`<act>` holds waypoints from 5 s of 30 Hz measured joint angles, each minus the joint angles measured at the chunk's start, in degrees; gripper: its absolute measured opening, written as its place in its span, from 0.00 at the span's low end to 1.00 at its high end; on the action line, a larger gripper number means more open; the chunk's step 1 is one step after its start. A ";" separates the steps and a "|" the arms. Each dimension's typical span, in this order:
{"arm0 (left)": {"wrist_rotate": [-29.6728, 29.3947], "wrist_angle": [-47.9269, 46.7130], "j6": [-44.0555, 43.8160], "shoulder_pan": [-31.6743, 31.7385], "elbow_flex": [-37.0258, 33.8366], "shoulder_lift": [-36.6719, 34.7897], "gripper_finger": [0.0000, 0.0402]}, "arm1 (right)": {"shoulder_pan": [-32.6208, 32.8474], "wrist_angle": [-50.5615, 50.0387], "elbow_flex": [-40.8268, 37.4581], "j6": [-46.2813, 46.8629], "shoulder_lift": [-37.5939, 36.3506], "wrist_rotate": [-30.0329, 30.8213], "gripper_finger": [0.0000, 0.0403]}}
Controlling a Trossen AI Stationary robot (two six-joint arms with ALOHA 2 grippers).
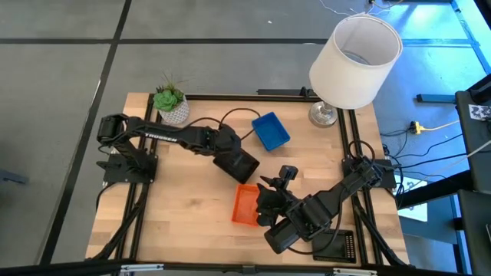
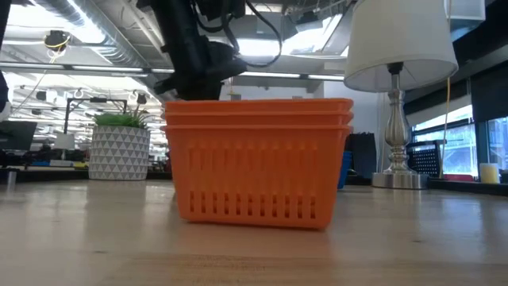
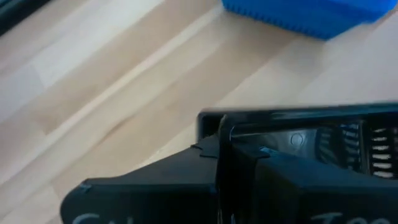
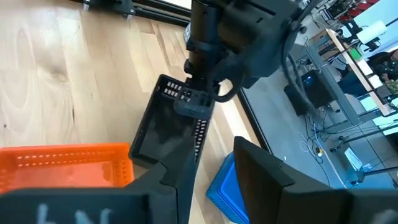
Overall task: Stack baskets by color
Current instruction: Stack the left black bin on the top black bin, then stack the right black bin on the black bin
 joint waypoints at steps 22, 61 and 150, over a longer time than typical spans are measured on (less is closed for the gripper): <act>7.13 0.44 5.27 2.45 -0.02 0.00 0.00 | 0.00 0.00 0.00 0.33 0.00 0.09 0.28; 8.26 0.03 11.54 2.14 -0.07 -0.44 0.12 | 0.00 0.00 0.00 1.22 -0.02 0.68 0.28; -13.24 -3.94 15.73 -33.47 -0.02 -22.93 0.13 | 9.16 50.16 -81.61 18.10 -31.06 -69.00 0.23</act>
